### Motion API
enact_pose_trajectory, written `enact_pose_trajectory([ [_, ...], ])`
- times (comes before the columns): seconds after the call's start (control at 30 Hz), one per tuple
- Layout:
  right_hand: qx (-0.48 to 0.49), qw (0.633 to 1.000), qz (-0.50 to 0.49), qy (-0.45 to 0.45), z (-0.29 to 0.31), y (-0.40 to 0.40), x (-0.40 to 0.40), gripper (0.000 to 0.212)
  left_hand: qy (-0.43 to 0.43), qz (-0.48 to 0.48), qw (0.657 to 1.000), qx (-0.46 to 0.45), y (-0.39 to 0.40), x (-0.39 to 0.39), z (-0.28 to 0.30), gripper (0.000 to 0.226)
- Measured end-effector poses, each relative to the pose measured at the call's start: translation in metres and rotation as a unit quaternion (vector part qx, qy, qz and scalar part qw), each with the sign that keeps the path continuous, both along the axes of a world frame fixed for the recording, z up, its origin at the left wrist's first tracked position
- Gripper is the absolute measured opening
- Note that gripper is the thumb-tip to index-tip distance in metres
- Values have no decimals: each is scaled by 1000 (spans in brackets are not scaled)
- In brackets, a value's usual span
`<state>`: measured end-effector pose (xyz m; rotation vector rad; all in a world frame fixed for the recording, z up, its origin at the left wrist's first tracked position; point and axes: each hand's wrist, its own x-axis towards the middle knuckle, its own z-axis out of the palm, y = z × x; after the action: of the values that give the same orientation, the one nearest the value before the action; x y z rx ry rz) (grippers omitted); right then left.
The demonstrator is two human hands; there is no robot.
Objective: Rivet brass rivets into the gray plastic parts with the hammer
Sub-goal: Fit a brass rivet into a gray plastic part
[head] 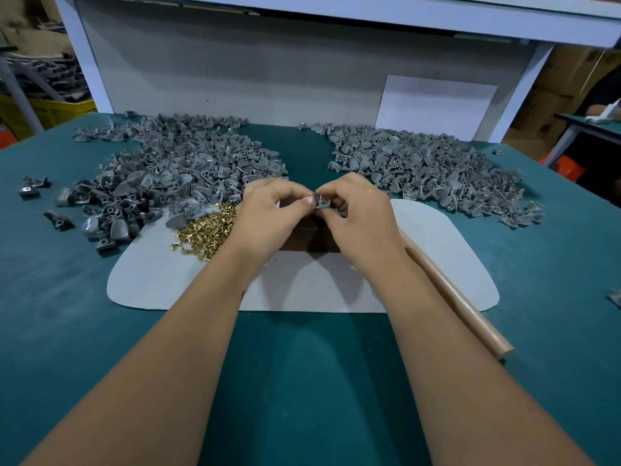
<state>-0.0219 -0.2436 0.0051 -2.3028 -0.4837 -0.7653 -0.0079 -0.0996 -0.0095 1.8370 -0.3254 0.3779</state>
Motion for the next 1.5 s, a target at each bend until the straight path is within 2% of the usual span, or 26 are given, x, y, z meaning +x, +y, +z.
enact_pose_trajectory([
  [0.13, -40, 999, -4, -22, -1, -1, -1, 14, -6, -10, 1000, 26, -1, 0, -1, 11],
  [0.23, -68, 997, -11, -42, -4, -3, 1, 10, 9, -22, 1000, 10, 0, -2, 0, 12],
  [0.53, -61, 998, -9, -31, -3, -3, 1, 11, 49, -65, 996, -41, 2, -6, 0, 24],
  [0.8, -64, 997, -21, -23, -3, -3, 0, 10, 64, -73, 993, -60, 2, -8, 0, 22],
  [0.97, -35, 999, -16, -20, -3, -1, -1, 17, 68, -70, 993, -73, 1, -10, 2, 20],
  [1.13, -30, 999, -18, -24, -2, -1, -1, 34, 71, -41, 993, -82, 1, -6, 0, 18],
  [1.3, 30, 997, -39, -59, -3, 1, -1, 9, 51, -12, 991, -120, 1, -5, 1, 13],
  [1.4, 81, 996, -19, -26, -3, 5, -2, 7, 49, -22, 988, -145, -1, -5, 2, 11],
  [1.5, 126, 992, -12, 7, -2, 5, -2, 11, 37, -36, 989, -136, -3, -7, 3, 20],
])
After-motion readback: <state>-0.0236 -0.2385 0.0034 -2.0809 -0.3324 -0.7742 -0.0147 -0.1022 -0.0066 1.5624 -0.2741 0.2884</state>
